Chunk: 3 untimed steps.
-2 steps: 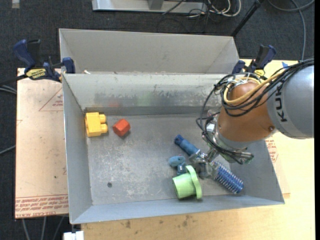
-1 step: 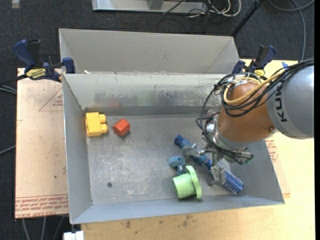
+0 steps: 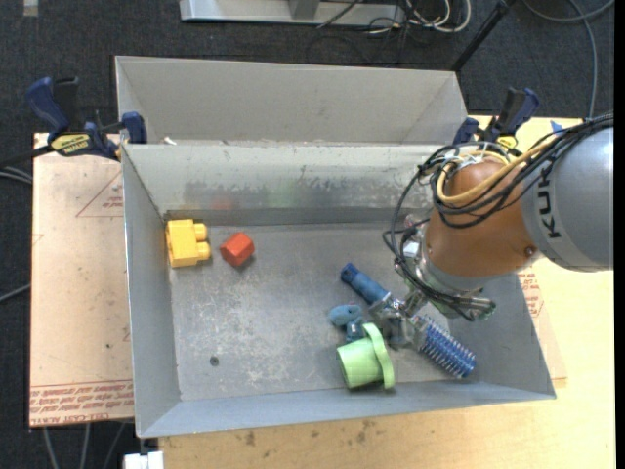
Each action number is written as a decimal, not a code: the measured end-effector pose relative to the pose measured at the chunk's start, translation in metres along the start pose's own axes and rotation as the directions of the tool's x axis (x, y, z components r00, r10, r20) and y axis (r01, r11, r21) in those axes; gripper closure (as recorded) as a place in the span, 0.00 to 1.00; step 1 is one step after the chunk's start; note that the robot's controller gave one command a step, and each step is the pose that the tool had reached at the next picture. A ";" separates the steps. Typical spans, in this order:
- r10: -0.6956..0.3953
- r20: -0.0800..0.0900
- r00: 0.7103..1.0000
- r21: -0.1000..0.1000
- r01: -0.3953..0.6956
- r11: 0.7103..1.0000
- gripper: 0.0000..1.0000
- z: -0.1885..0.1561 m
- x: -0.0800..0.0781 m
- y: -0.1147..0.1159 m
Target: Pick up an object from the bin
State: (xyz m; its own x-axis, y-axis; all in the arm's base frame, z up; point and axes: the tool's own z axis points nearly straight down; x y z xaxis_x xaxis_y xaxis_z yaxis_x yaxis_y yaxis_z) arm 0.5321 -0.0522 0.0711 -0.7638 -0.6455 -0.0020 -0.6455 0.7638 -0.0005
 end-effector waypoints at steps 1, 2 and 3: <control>-0.319 0.001 0.948 -0.001 0.319 0.948 1.00 -0.003 -0.004 0.010; -0.318 0.003 0.948 -0.001 0.318 0.948 0.00 -0.003 -0.004 0.011; -0.391 0.002 0.920 -0.006 0.391 0.920 0.00 -0.014 -0.030 0.107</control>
Offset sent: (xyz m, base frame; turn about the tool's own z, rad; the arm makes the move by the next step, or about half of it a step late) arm -0.0045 0.0086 0.0030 -0.3266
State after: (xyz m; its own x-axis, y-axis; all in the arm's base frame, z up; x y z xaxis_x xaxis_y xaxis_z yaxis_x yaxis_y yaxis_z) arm 0.4858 0.0490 0.0851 -0.4508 -0.8926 -0.0040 -0.8926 0.4508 0.0044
